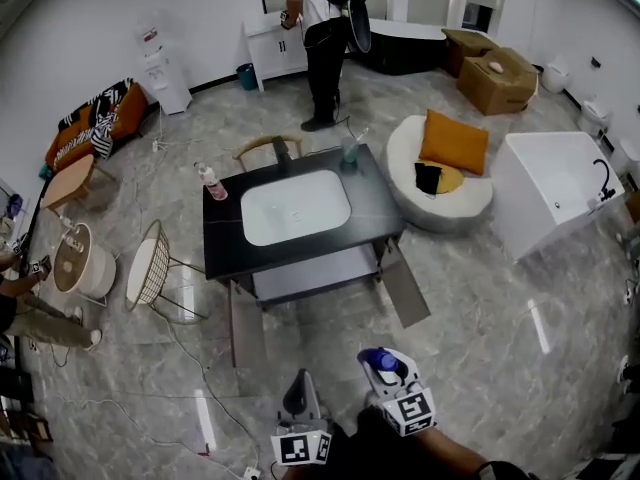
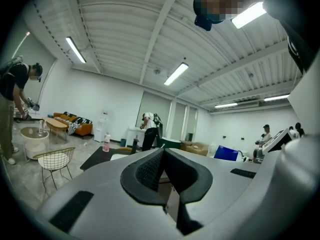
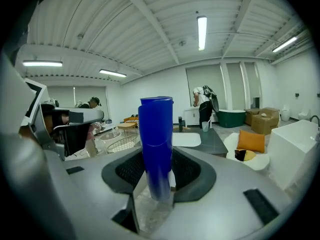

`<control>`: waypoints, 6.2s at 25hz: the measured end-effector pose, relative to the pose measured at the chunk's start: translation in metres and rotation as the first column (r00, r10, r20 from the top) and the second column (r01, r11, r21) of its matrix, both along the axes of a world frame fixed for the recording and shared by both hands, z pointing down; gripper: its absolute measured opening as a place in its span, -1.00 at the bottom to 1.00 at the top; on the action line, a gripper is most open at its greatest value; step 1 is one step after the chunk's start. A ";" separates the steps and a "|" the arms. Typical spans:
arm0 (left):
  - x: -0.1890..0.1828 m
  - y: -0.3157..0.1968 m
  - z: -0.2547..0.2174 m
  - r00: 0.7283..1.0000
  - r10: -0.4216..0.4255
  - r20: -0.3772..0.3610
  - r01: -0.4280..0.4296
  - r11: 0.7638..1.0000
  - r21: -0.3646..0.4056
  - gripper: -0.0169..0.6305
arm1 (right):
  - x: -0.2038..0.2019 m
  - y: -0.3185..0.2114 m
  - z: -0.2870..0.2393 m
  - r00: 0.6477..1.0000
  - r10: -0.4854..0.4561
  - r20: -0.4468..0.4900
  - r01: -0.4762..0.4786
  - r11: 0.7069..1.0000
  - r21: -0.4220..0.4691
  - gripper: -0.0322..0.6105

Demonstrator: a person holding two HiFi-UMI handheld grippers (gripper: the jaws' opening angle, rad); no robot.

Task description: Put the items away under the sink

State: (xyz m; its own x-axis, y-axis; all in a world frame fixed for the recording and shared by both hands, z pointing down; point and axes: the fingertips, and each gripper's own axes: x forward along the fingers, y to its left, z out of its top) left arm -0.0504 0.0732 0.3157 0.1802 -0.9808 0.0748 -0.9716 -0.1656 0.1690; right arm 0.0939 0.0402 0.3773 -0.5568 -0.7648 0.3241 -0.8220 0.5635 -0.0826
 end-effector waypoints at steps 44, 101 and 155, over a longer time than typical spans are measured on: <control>-0.015 -0.239 0.420 0.997 0.063 -0.040 -0.063 0.998 0.009 -0.90 | -0.041 -0.308 0.499 0.998 0.039 -0.051 -0.041 0.999 -0.032 -0.41; -0.033 -0.303 0.541 0.996 0.070 -0.050 -0.068 0.997 0.032 -0.90 | -0.032 -0.494 0.744 0.974 0.143 -0.176 -0.150 0.988 -0.028 -0.41; -0.136 -0.305 0.129 0.997 0.051 -0.066 -0.056 0.995 -0.082 -0.90 | -0.116 -0.322 0.246 0.988 0.133 -0.080 -0.150 0.953 -0.264 -0.87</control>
State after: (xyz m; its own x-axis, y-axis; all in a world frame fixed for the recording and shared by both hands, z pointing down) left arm -0.1862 -0.2318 0.4447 0.2394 -0.9603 0.1432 -0.9485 -0.1998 0.2457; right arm -0.0224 -0.2815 0.6231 -0.4223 -0.7145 0.5578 -0.8998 0.4050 -0.1625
